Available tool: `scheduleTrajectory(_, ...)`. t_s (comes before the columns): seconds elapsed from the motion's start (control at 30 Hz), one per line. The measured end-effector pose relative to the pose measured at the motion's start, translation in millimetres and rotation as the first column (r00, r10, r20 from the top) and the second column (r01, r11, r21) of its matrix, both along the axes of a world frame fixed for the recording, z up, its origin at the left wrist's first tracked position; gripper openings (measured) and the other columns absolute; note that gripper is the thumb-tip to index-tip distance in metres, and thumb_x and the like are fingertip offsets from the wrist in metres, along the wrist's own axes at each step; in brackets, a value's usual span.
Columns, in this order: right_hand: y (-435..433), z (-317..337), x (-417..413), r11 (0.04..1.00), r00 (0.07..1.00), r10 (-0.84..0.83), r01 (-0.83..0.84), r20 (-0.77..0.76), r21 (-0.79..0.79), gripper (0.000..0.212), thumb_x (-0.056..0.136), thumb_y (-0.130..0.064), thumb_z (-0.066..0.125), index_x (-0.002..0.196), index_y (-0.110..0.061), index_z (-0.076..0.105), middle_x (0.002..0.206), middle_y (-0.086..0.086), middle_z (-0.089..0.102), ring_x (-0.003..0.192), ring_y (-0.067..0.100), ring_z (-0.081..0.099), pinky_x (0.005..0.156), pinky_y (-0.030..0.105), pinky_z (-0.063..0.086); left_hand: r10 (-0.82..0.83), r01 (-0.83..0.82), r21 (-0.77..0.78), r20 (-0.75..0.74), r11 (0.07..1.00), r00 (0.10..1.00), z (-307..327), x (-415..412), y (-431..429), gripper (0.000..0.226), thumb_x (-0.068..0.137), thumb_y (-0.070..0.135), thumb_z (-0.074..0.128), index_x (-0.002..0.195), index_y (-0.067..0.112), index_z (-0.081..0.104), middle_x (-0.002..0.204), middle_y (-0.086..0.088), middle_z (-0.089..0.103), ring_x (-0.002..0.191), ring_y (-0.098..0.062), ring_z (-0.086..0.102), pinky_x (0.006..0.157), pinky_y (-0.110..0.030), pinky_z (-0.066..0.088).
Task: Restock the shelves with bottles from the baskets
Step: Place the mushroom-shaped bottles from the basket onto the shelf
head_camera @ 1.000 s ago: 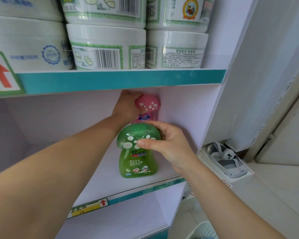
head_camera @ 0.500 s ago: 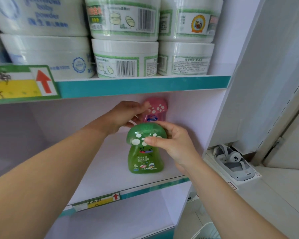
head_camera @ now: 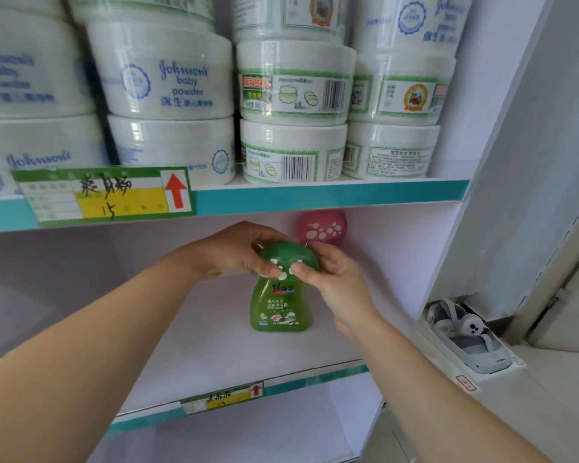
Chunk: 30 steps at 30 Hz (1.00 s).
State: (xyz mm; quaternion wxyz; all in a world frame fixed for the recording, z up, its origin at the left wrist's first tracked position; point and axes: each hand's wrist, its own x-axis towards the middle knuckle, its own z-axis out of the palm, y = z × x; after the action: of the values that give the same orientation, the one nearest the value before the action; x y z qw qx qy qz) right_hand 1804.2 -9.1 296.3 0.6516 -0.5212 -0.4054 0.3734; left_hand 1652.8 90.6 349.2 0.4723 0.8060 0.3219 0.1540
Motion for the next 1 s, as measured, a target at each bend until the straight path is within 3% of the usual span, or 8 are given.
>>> scheduleTrajectory(0.1,7,-3,5,1.0,0.997,-0.011,0.013,0.078,-0.023,0.046,0.078,-0.003,0.074,0.118,-0.016,0.057,0.111,-0.001,0.064,0.097,0.008,0.062,0.072,0.011,0.051,0.145,-0.148,0.065,0.051,0.987,0.988,-5,-1,4,0.054,0.069,0.004,0.08,0.118,0.018,0.062,0.113,-0.003,0.065,0.105,-0.02,0.062,0.087,-0.028,0.052)
scheduleTrajectory(0.17,13,-8,11,0.997,0.988,-0.041,0.051,0.147,-0.064,0.044,0.078,-0.008,0.075,0.118,-0.016,0.058,0.114,0.0,0.063,0.104,0.013,0.06,0.081,0.016,0.047,0.243,-0.25,0.099,0.077,0.963,0.967,-8,0,9,0.056,0.07,0.003,0.079,0.121,0.017,0.06,0.112,-0.003,0.063,0.104,-0.019,0.059,0.086,-0.028,0.049)
scheduleTrajectory(0.23,18,-14,16,0.989,0.981,-0.078,0.098,0.178,-0.109,0.049,0.078,-0.013,0.076,0.123,-0.014,0.057,0.12,0.0,0.062,0.108,0.015,0.059,0.089,0.024,0.045,0.331,-0.342,0.1,0.107,0.935,0.937,-10,0,17,0.059,0.07,0.003,0.079,0.124,0.016,0.058,0.113,-0.003,0.061,0.105,-0.019,0.055,0.092,-0.032,0.047)
scheduleTrajectory(0.33,24,-19,20,0.977,0.969,-0.129,0.162,0.213,-0.142,0.058,0.077,-0.014,0.076,0.13,-0.013,0.052,0.119,-0.002,0.061,0.108,0.015,0.058,0.089,0.026,0.043,0.403,-0.416,0.114,0.119,0.902,0.907,-12,0,29,0.061,0.069,0.004,0.08,0.125,0.016,0.057,0.12,-0.004,0.06,0.109,-0.019,0.053,0.099,-0.036,0.044)
scheduleTrajectory(0.43,32,-22,21,0.972,0.956,-0.151,0.19,0.253,-0.138,0.063,0.075,-0.01,0.078,0.129,-0.019,0.048,0.111,-0.007,0.059,0.101,0.013,0.057,0.086,0.026,0.042,0.41,-0.423,0.152,0.107,0.893,0.906,-15,0,36,0.063,0.071,0.004,0.079,0.128,0.016,0.056,0.125,-0.004,0.059,0.108,-0.016,0.051,0.094,-0.031,0.042)
scheduleTrajectory(0.7,67,-35,27,0.943,0.9,-0.23,0.301,0.37,-0.146,0.076,0.072,-0.008,0.076,0.137,-0.022,0.038,0.128,0.0,0.056,0.117,0.021,0.053,0.103,0.037,0.043,0.386,-0.393,0.226,0.076,0.891,0.919,-21,4,47,0.064,0.077,0.009,0.075,0.134,0.016,0.048,0.133,-0.003,0.053,0.112,-0.014,0.049,0.093,-0.026,0.038)
scheduleTrajectory(0.87,83,-44,29,0.908,0.836,-0.315,0.403,0.45,-0.114,0.071,0.073,-0.016,0.075,0.136,-0.02,0.043,0.129,0.002,0.055,0.119,0.023,0.054,0.102,0.042,0.045,0.399,-0.316,0.501,-0.064,0.806,0.915,-20,3,51,0.061,0.077,0.026,0.076,0.131,0.016,0.049,0.131,-0.002,0.055,0.119,-0.02,0.052,0.093,-0.027,0.038)
scheduleTrajectory(1.0,86,-48,29,0.897,0.808,-0.335,0.43,0.486,-0.097,0.07,0.073,-0.017,0.075,0.136,-0.019,0.044,0.13,0.003,0.055,0.12,0.024,0.053,0.102,0.044,0.045,0.453,-0.328,0.601,-0.064,0.729,0.889,-24,1,56,0.059,0.079,0.034,0.073,0.132,0.021,0.051,0.131,-0.001,0.056,0.119,-0.021,0.052,0.098,-0.033,0.042)
